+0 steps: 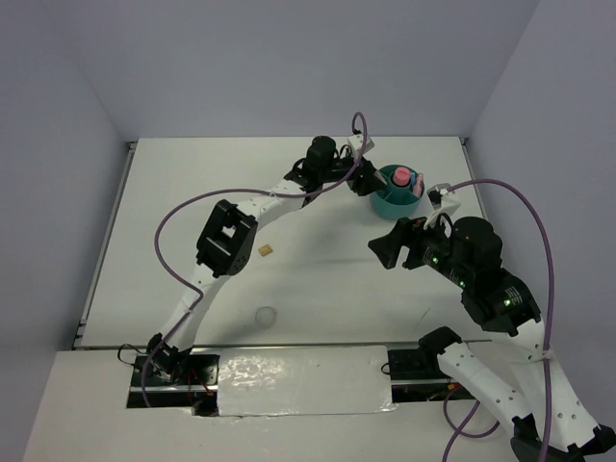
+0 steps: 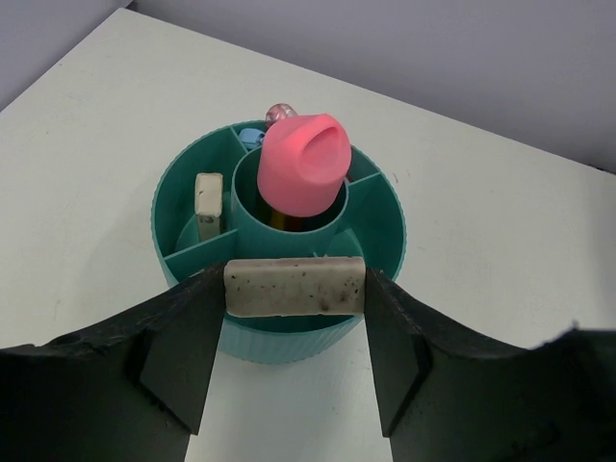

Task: Sort the stationery into containers
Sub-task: Place the stationery in the storage box.

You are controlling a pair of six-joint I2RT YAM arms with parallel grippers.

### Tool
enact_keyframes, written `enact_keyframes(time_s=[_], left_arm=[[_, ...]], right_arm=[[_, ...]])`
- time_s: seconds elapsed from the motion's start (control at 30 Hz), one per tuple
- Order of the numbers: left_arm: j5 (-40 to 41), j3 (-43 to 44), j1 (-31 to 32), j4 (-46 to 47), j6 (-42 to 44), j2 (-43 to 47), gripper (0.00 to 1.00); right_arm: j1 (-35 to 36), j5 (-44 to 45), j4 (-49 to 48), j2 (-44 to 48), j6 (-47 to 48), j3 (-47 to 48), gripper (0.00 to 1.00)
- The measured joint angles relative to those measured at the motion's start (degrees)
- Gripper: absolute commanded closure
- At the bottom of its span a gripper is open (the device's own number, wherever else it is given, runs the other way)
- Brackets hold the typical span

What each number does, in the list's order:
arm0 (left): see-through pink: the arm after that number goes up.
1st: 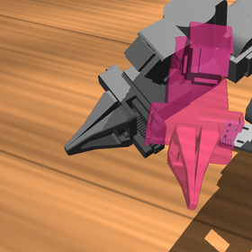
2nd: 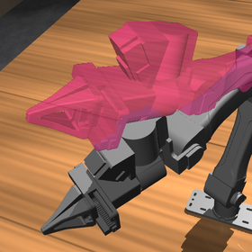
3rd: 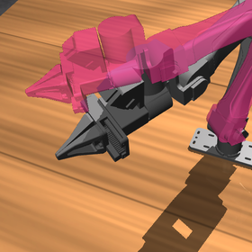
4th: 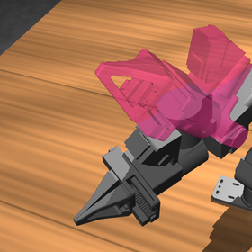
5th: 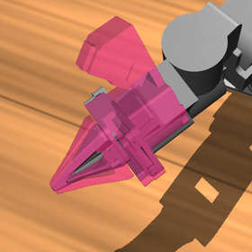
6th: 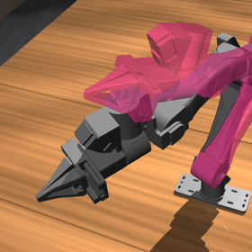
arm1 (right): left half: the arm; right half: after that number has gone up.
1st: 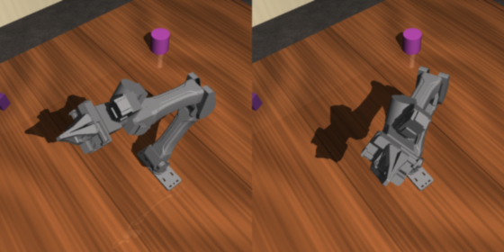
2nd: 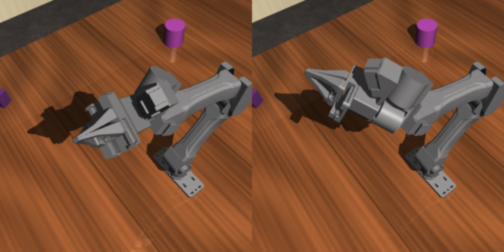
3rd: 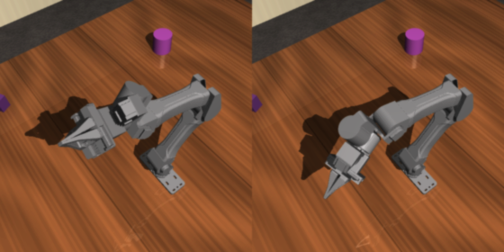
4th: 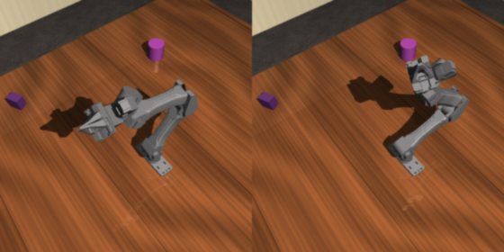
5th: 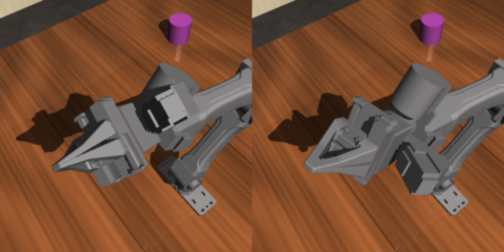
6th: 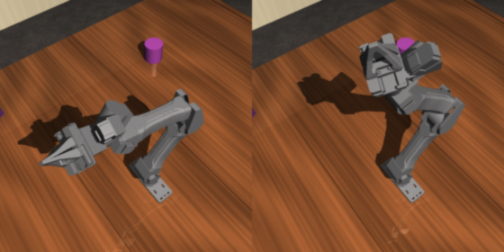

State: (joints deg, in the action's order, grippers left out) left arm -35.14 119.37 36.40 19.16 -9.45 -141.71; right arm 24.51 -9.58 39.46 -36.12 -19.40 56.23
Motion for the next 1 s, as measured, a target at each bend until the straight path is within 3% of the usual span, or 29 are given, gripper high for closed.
enact_keyframes(time_s=[0.47, 0.57, 0.67, 0.83, 1.0], left_arm=[[-1.01, 5.49, 0.11, 2.45, -3.19, -6.43, 0.17], [-0.72, 4.7, 0.11, 3.21, -4.0, -6.25, 0.06], [0.74, -2.16, 0.11, 4.61, -4.07, -2.49, 0.01], [7.21, -13.16, 0.09, 0.61, -2.82, 9.09, 0.01], [23.98, -27.47, 0.11, -4.74, -5.01, 29.83, 0.01]], right_arm=[[0.0, -1.05, 0.0, -0.04, 0.0, 0.0, 0.15], [0.0, -1.42, -0.02, -0.02, 0.0, 0.0, 0.15], [0.0, -1.86, -0.28, -0.11, 0.0, -0.04, 0.15], [0.07, -2.36, -1.49, -0.83, -0.02, -0.5, 0.15], [0.11, -2.25, -2.58, -0.76, -0.09, -2.05, 0.15]])
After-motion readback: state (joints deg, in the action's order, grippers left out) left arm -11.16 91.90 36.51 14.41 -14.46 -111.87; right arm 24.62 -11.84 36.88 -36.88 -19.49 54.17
